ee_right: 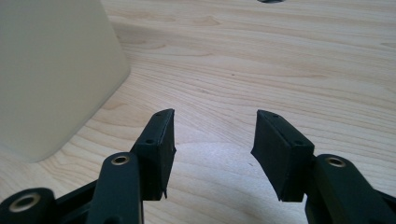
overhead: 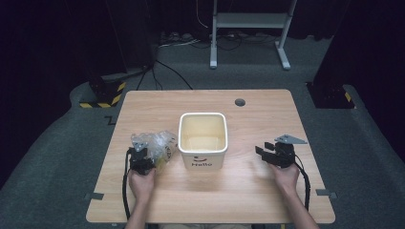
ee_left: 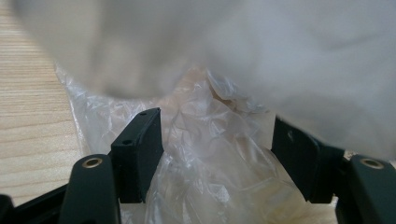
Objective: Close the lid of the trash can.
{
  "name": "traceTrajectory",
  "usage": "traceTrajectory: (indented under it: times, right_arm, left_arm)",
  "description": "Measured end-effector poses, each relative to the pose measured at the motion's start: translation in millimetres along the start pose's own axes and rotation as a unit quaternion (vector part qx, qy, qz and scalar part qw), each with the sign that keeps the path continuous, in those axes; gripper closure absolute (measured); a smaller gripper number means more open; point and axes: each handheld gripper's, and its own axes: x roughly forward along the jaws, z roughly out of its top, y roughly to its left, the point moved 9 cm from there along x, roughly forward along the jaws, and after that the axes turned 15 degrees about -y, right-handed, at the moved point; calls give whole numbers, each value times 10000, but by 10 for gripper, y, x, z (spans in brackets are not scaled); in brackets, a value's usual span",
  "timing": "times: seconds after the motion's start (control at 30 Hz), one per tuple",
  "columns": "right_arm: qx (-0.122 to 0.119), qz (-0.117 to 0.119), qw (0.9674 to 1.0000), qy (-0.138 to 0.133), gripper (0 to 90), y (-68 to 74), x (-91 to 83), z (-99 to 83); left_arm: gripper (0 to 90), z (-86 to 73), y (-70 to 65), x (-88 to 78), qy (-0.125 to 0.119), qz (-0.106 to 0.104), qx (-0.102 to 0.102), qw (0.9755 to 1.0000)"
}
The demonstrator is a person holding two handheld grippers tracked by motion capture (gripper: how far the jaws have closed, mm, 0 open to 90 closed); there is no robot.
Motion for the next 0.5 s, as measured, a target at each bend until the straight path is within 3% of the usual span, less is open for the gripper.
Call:
traceTrajectory:
  times: [0.27, 0.5]
  right_arm:
    - [-202, -199, 9995, 131, 483, -69, 39, -53]
    - [-548, -378, 9974, 276, 482, -83, 83, -107]
  left_arm:
    - [337, 1, 3, 0, -1, 5, 10, 10000]
    - [337, -1, 3, 0, 17, 6, 45, 10000]
